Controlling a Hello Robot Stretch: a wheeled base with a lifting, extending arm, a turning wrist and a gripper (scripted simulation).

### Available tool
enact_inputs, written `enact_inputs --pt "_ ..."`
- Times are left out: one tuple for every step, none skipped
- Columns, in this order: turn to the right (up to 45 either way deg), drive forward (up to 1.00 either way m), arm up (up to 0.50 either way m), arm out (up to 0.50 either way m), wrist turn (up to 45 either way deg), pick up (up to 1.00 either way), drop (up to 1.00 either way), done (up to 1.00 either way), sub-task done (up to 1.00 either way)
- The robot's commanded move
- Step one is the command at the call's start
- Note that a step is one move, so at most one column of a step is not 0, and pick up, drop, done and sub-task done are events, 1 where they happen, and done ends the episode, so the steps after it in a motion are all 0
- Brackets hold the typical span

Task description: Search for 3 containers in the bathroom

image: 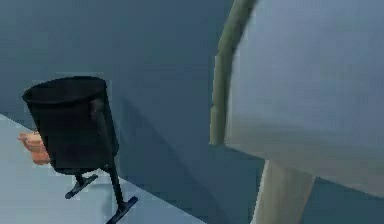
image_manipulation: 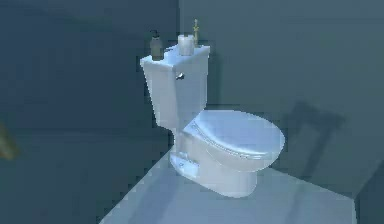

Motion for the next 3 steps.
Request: enact_inputs --pt "27.0 0.00 0.00 0.00 0.0 0.00 0.00 0.00 0.00" --pt "0.0 0.00 0.00 0.00 0.0 0.00 0.00 0.00 1.00" --pt "-45.0 0.00 0.00 0.00 0.0 0.00 0.00 0.00 0.00"
